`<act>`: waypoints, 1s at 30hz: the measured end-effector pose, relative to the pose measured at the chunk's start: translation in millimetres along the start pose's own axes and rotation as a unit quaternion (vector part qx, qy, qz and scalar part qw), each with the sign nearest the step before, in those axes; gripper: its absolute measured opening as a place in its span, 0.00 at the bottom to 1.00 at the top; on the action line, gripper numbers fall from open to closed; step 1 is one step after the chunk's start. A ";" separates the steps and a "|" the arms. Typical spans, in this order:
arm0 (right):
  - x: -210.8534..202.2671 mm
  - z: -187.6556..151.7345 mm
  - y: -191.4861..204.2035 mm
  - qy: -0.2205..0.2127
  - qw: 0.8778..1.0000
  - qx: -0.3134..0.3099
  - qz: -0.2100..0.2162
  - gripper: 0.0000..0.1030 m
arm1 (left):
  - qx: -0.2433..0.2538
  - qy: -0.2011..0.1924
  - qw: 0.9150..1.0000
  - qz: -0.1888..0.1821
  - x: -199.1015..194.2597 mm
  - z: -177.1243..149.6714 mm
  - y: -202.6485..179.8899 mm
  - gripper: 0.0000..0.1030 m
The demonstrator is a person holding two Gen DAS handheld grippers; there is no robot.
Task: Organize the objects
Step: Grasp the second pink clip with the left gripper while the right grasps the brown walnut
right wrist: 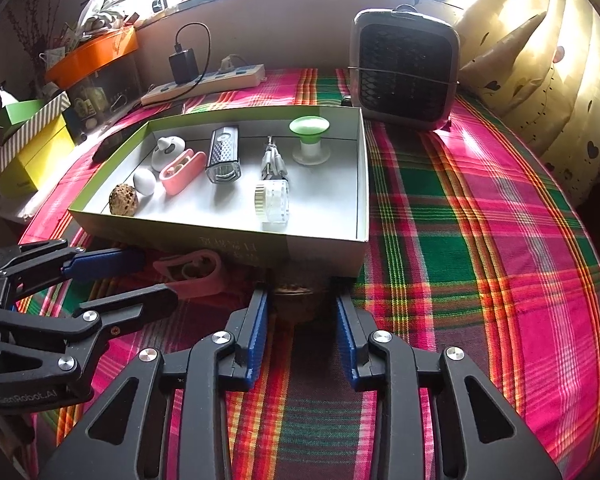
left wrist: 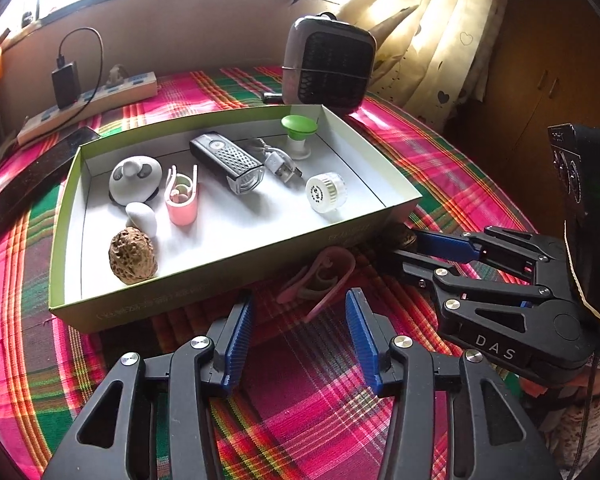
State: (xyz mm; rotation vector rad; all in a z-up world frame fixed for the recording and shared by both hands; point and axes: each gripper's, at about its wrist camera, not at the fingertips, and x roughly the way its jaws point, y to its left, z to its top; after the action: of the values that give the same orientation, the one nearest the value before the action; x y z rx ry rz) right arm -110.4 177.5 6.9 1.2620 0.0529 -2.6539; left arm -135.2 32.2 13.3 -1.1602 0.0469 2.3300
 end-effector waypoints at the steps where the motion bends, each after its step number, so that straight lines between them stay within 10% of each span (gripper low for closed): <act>1: -0.4 -0.3 -0.4 0.000 1.000 0.000 0.000 0.32 | 0.000 0.001 1.000 -0.001 0.3 -0.1 -0.8 0.44; 18: -12.3 -11.8 -22.1 -0.001 1.000 0.022 -0.010 0.32 | 0.022 0.012 0.999 -0.048 -3.3 -6.1 -34.5 0.44; 30: -14.8 -14.7 -26.9 -0.001 1.000 0.021 -0.008 0.32 | 0.013 0.019 1.000 -0.014 10.5 3.7 -34.6 0.44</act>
State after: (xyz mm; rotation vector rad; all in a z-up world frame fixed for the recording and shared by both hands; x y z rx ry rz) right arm -95.4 208.1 7.6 1.2778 0.0073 -2.6820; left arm -126.7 67.5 14.6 -1.1862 0.0740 2.2760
